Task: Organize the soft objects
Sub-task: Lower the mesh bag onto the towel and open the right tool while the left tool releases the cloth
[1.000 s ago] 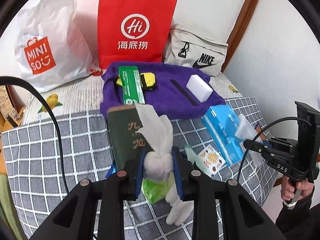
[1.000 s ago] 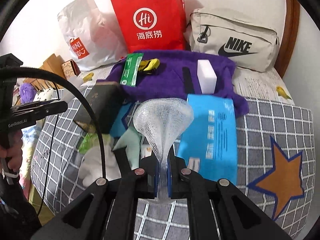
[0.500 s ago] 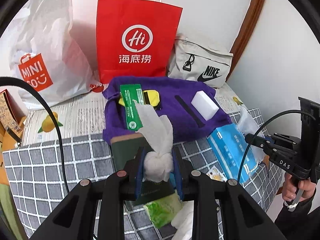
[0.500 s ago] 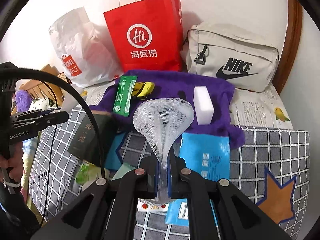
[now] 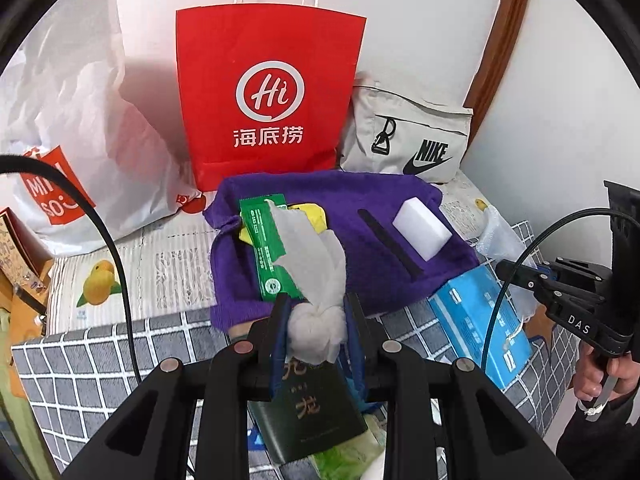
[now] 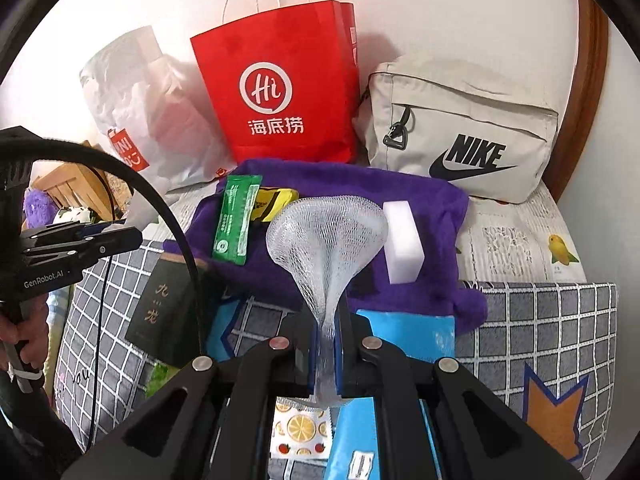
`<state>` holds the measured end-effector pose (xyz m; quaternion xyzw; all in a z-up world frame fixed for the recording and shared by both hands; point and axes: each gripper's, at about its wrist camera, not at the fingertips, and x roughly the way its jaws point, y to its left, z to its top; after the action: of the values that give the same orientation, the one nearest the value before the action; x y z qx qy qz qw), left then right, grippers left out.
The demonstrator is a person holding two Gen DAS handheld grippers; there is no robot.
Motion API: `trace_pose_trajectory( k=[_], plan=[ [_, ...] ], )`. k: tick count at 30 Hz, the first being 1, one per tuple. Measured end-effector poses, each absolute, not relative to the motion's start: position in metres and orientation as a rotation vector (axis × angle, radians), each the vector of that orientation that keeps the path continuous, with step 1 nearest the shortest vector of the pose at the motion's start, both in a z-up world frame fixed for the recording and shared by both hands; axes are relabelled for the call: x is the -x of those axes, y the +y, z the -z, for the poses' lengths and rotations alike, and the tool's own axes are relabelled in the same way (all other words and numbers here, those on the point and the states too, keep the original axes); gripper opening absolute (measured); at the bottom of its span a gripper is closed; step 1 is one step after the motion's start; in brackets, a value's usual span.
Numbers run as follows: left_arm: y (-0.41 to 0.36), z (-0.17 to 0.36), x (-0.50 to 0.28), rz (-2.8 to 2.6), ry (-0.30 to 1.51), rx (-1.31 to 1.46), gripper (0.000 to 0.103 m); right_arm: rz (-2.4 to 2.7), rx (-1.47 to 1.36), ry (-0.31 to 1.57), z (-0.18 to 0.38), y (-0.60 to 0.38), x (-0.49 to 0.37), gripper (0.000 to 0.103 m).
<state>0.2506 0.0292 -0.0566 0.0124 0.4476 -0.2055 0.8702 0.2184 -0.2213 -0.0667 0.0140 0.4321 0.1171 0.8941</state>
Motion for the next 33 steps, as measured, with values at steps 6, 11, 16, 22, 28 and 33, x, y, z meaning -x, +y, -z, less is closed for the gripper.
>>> trace_pose_trajectory(
  k=[6, 11, 16, 22, 28, 33],
  plan=[
    [0.021, 0.057, -0.268, 0.446, 0.945, -0.036, 0.025, -0.232, -0.050, 0.895, 0.065, -0.225, -0.237, 0.007],
    [0.011, 0.048, -0.285, 0.445, 0.930, -0.054, 0.025, -0.233, -0.069, 0.896, 0.061, -0.230, -0.255, 0.007],
    [0.001, 0.048, -0.302, 0.462, 0.911, -0.051, 0.025, -0.233, -0.080, 0.898, 0.062, -0.232, -0.279, 0.007],
    [0.002, 0.066, -0.316, 0.451, 0.936, -0.023, 0.025, -0.250, -0.086, 0.915, 0.063, -0.235, -0.306, 0.007],
    [0.001, 0.077, -0.325, 0.450, 0.947, -0.029, 0.025, -0.277, -0.112, 0.881, 0.063, -0.237, -0.331, 0.007],
    [0.002, 0.078, -0.328, 0.440, 0.946, -0.034, 0.025, -0.295, -0.128, 0.879, 0.068, -0.238, -0.348, 0.007]
  ],
)
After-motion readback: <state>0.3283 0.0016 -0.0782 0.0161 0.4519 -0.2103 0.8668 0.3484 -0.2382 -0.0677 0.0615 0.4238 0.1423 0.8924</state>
